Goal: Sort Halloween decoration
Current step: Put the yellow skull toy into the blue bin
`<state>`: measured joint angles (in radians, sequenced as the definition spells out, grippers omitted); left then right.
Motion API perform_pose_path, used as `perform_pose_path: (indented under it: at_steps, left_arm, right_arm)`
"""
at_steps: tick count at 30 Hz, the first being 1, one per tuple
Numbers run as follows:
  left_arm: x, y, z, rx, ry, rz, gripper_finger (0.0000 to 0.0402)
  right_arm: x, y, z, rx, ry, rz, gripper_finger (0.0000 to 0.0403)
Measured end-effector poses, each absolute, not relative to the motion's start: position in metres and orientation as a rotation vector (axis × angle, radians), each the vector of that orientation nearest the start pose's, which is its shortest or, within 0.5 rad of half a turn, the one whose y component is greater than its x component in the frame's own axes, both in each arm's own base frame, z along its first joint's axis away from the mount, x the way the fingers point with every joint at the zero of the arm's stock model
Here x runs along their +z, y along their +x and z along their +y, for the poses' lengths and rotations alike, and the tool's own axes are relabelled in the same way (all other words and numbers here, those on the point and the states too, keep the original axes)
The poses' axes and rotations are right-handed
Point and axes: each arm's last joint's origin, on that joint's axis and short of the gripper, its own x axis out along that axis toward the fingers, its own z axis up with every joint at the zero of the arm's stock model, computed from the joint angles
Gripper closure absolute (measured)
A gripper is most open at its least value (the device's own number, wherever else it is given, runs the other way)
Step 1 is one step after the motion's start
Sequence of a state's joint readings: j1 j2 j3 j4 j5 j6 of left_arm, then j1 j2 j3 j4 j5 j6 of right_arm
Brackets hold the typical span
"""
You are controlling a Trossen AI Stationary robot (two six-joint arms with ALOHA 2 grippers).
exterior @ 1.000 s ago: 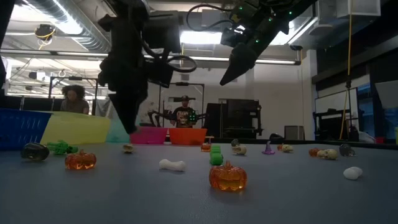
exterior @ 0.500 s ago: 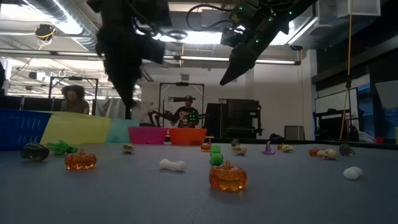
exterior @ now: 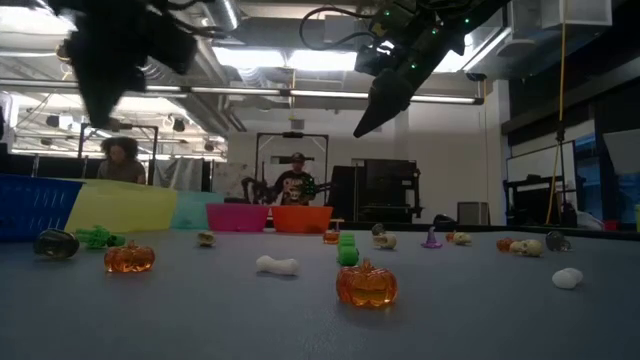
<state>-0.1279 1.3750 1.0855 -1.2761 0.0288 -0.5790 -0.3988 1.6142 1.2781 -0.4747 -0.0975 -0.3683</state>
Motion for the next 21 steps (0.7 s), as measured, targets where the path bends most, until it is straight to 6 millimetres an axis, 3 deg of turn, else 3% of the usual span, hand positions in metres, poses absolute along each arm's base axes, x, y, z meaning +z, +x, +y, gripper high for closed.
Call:
perform_pose_path:
  at_steps: [11,16,21]
  left_arm:
    - [0.254,0.198,-0.076,0.49,-0.434,1.598,0.0367]
    - [0.255,0.184,-0.089,0.669,-0.498,1.618,0.0367]
    - [0.255,0.18,-0.096,0.716,-0.506,1.594,0.0367]
  right_arm:
    - [0.273,0.323,-0.133,-0.135,-0.146,0.828,0.0268]
    - [0.273,0.323,-0.133,-0.135,-0.146,0.829,0.0268]
    - [0.273,0.323,-0.133,-0.135,-0.146,0.829,0.0268]
